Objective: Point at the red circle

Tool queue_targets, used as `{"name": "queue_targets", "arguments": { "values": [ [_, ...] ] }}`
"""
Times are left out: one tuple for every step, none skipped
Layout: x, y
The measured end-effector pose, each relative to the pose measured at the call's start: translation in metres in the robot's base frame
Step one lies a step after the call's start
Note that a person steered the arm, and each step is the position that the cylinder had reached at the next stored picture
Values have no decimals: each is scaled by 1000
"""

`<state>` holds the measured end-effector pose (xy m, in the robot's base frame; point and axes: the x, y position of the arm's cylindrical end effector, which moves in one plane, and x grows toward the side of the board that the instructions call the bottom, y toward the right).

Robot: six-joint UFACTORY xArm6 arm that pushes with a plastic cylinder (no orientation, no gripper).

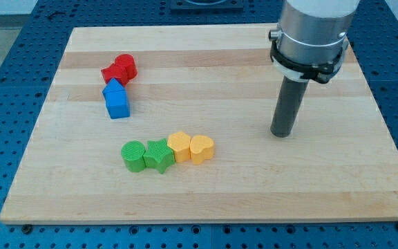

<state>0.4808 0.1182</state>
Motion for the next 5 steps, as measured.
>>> {"name": "queue_targets", "arguments": {
  "values": [
    [-36,-4],
    [-97,-17],
    [-145,-67],
    [-182,-131],
    [-203,-186]
  ]
}}
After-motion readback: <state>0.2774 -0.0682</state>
